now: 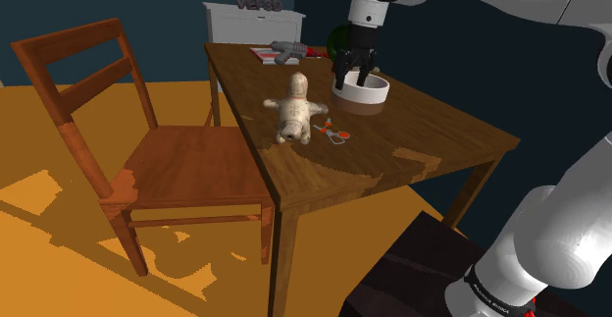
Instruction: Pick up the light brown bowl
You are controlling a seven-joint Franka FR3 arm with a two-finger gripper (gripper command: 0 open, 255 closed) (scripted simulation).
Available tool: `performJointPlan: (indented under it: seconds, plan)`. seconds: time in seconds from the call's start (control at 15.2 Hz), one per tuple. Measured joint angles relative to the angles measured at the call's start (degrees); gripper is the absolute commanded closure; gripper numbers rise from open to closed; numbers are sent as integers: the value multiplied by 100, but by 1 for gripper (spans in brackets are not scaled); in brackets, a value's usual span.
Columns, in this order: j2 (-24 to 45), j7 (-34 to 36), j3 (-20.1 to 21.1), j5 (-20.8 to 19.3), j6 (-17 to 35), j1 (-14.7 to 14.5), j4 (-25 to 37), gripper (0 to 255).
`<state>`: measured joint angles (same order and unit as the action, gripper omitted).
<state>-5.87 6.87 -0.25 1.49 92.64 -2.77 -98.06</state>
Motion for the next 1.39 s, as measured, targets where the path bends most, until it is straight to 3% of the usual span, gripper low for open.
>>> performJointPlan:
  seconds: [0.2,0.26,0.92,1.39]
  plan:
    - [-48,-11,-2,-2,227,2,-275,0]
    - [-50,-9,-1,-2,267,1,-316,255]
    - [-58,-6,1,-3,300,0,-348,255]
    - [64,-10,-8,-1,-187,6,252,255]
